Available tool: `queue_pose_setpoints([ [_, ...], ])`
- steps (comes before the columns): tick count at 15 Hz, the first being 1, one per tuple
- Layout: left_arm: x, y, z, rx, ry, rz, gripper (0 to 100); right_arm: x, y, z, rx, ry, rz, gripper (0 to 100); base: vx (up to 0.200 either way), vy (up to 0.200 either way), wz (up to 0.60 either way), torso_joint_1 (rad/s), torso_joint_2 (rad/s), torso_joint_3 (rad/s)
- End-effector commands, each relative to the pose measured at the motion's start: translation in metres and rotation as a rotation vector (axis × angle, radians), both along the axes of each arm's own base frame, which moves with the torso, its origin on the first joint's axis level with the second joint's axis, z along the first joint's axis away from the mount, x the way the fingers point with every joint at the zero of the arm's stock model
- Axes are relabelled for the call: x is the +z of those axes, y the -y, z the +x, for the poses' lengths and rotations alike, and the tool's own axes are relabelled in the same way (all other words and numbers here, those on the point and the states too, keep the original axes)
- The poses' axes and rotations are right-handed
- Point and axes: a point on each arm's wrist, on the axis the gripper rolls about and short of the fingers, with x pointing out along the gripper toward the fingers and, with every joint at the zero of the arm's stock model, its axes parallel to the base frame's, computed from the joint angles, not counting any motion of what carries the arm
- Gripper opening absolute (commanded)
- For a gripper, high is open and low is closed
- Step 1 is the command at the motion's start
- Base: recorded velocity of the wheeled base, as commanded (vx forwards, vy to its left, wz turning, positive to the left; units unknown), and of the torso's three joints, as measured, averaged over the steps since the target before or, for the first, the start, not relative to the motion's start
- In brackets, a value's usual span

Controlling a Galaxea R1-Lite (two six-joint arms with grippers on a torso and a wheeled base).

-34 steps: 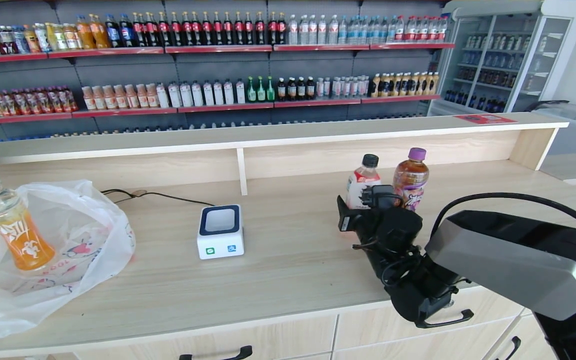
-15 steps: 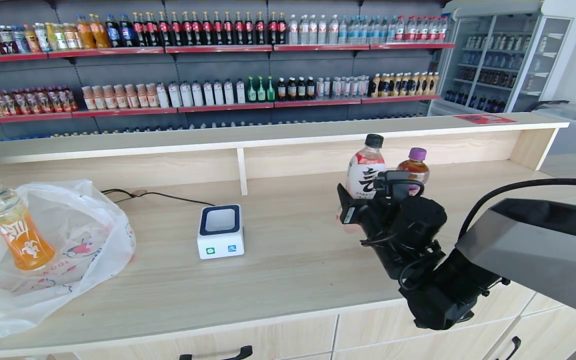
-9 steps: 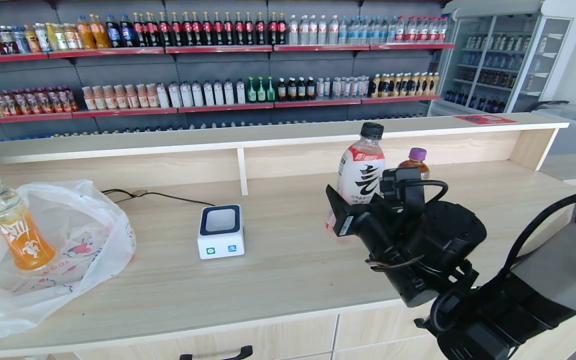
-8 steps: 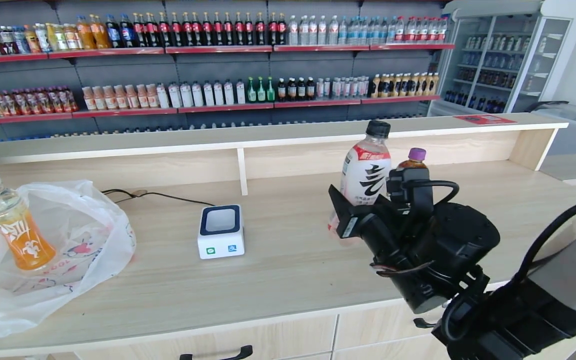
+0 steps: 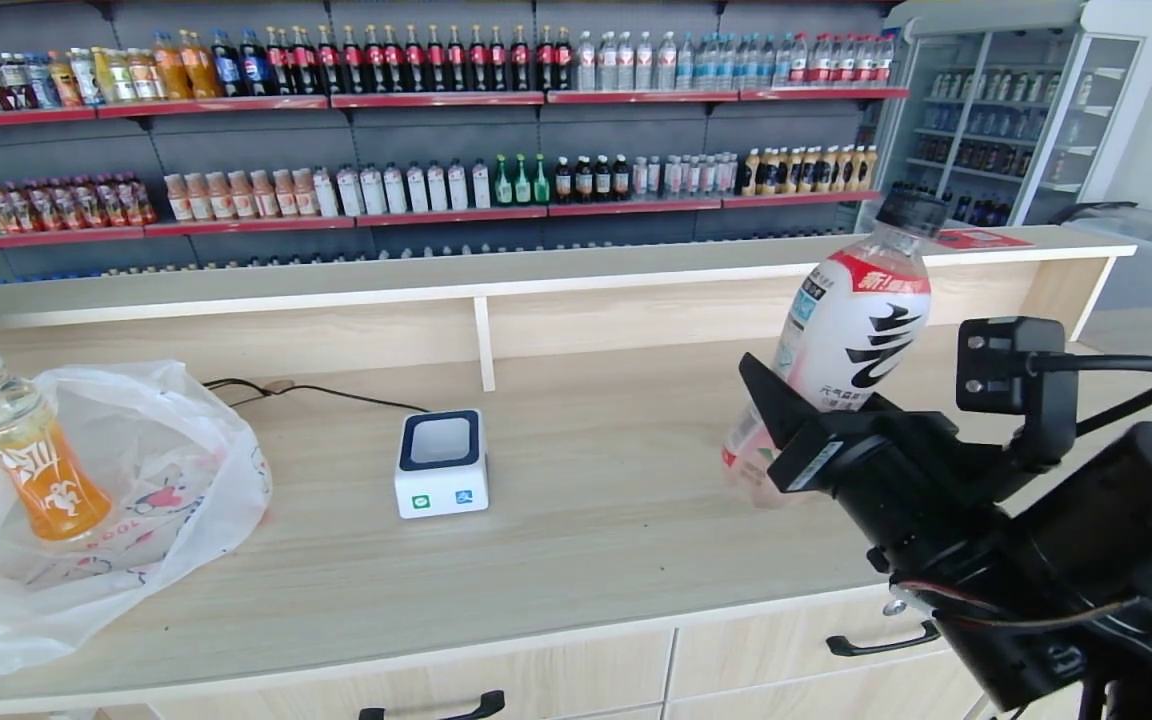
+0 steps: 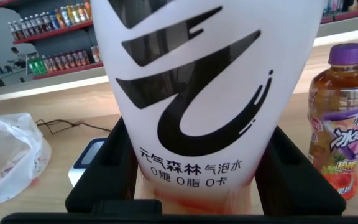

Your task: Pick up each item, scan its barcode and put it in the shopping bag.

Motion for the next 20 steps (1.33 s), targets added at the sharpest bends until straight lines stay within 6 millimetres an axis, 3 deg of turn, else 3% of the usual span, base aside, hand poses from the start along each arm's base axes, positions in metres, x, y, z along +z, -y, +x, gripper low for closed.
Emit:
queue_pose_setpoints([
  [1, 0.0, 0.0, 0.0, 0.001, 0.0, 0.0, 100, 0.008, 0.006, -0.017, 0.031, 0.018, 0.019, 0, 0.0, 0.0, 0.0, 0.0, 0.0, 0.0],
  [4, 0.0, 0.0, 0.0, 0.001, 0.0, 0.0, 100, 0.012, 0.001, -0.028, 0.078, 0.031, 0.024, 0, 0.0, 0.0, 0.0, 0.0, 0.0, 0.0],
  [8, 0.0, 0.0, 0.0, 0.001, 0.0, 0.0, 100, 0.002, -0.044, -0.069, 0.314, 0.007, -0.008, 0, 0.0, 0.0, 0.0, 0.0, 0.0, 0.0],
  [9, 0.0, 0.0, 0.0, -0.001, 0.0, 0.0, 100, -0.004, -0.05, -0.069, 0.326, -0.009, -0.023, 0, 0.0, 0.0, 0.0, 0.0, 0.0, 0.0],
  [12, 0.0, 0.0, 0.0, -0.001, 0.0, 0.0, 100, -0.009, -0.054, -0.074, 0.366, -0.035, -0.005, 0, 0.0, 0.0, 0.0, 0.0, 0.0, 0.0],
  [15, 0.0, 0.0, 0.0, 0.001, 0.0, 0.0, 100, -0.002, -0.04, -0.082, 0.553, -0.012, 0.018, 0, 0.0, 0.0, 0.0, 0.0, 0.0, 0.0],
  [20, 0.0, 0.0, 0.0, 0.001, 0.0, 0.0, 100, 0.004, -0.037, -0.075, 0.69, -0.069, 0.155, 0, 0.0, 0.0, 0.0, 0.0, 0.0, 0.0],
])
